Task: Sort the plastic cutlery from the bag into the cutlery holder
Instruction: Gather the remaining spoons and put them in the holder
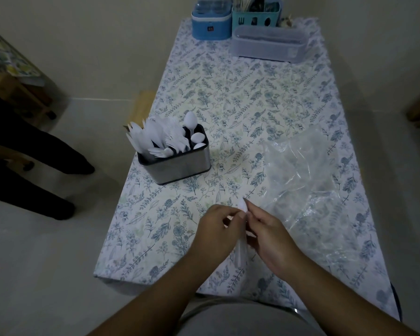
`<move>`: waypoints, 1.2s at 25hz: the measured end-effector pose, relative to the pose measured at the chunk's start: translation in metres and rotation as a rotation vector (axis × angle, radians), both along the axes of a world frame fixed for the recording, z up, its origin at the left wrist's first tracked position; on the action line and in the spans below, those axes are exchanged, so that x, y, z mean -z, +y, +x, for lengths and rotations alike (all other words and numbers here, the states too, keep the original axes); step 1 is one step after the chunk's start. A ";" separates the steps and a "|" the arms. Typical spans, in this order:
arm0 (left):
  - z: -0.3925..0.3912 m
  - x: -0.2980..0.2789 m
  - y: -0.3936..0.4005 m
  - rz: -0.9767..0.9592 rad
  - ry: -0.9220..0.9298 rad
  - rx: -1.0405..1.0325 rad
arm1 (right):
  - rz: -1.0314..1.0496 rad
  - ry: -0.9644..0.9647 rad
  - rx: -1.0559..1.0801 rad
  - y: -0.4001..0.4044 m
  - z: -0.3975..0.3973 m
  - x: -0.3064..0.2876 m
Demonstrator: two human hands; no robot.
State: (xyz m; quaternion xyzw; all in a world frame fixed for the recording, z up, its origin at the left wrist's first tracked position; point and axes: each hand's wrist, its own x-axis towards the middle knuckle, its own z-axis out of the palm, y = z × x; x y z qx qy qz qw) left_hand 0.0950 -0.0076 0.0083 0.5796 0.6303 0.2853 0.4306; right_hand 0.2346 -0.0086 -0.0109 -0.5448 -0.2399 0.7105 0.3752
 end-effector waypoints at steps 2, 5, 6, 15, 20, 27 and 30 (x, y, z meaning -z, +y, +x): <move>-0.004 -0.005 0.009 -0.032 -0.020 -0.050 | 0.075 -0.090 -0.016 0.002 -0.004 -0.006; -0.017 -0.026 0.025 0.065 -0.025 -0.059 | 0.174 -0.170 0.006 0.025 -0.015 -0.029; -0.023 -0.035 0.033 0.137 -0.015 -0.051 | 0.214 -0.198 0.003 0.039 -0.021 -0.039; -0.070 -0.102 0.123 0.470 0.008 -0.171 | 0.642 -0.297 -0.049 0.151 -0.077 -0.110; -0.073 -0.098 0.139 0.422 0.005 -0.178 | 0.658 -0.400 -0.093 0.168 -0.080 -0.105; -0.058 -0.078 0.121 0.559 0.292 -0.169 | 0.776 -0.763 -0.218 0.137 -0.054 -0.088; -0.022 -0.050 0.068 0.667 0.235 0.139 | 0.890 -0.968 -0.072 0.080 0.019 -0.065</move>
